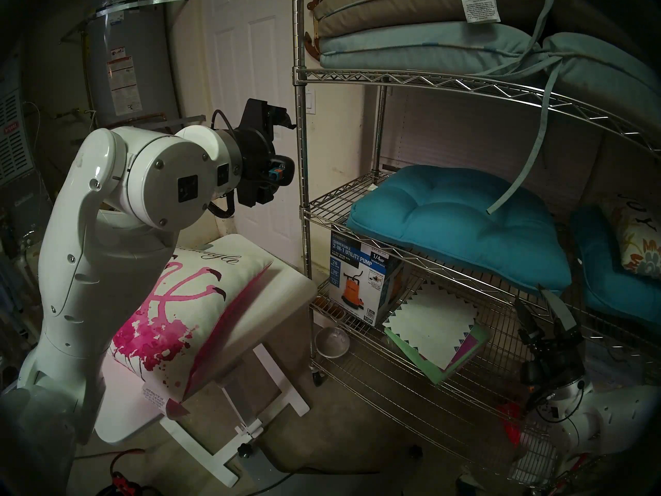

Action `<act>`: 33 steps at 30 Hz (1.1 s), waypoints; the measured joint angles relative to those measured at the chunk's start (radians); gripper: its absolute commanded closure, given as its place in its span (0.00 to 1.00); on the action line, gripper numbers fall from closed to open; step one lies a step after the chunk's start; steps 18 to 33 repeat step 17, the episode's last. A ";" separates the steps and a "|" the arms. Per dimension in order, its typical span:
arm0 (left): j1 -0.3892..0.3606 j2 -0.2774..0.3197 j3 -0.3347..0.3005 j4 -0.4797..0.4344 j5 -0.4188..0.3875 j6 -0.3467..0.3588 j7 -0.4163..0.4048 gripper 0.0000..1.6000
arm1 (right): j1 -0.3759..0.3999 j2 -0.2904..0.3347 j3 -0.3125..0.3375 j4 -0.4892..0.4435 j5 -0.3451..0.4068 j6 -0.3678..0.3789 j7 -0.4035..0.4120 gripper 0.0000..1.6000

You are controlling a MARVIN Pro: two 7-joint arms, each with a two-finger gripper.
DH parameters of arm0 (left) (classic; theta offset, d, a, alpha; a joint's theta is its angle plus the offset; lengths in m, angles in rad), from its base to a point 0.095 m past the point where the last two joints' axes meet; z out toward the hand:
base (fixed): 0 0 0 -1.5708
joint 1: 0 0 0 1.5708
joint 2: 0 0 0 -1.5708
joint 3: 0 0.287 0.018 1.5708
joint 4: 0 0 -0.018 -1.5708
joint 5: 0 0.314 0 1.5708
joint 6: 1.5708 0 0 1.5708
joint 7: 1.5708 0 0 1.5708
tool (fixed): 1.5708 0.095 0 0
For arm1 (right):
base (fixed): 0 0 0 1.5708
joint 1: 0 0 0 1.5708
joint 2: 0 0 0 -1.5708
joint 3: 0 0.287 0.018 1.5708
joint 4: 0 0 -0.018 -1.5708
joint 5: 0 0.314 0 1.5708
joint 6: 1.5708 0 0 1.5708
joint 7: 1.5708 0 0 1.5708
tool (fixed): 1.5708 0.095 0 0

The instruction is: Take cushion off the shelf

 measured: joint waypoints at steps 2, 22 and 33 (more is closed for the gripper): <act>-0.001 -0.001 0.001 0.000 0.001 0.001 -0.001 0.00 | -0.003 0.000 0.002 0.003 -0.002 0.000 -0.001 0.00; -0.004 -0.004 0.003 0.000 0.008 0.005 -0.010 0.00 | -0.020 -0.025 0.027 0.005 -0.012 0.000 -0.002 0.00; -0.004 -0.004 0.003 0.000 0.008 0.005 -0.010 0.00 | -0.020 -0.025 0.027 0.005 -0.012 0.000 -0.002 0.00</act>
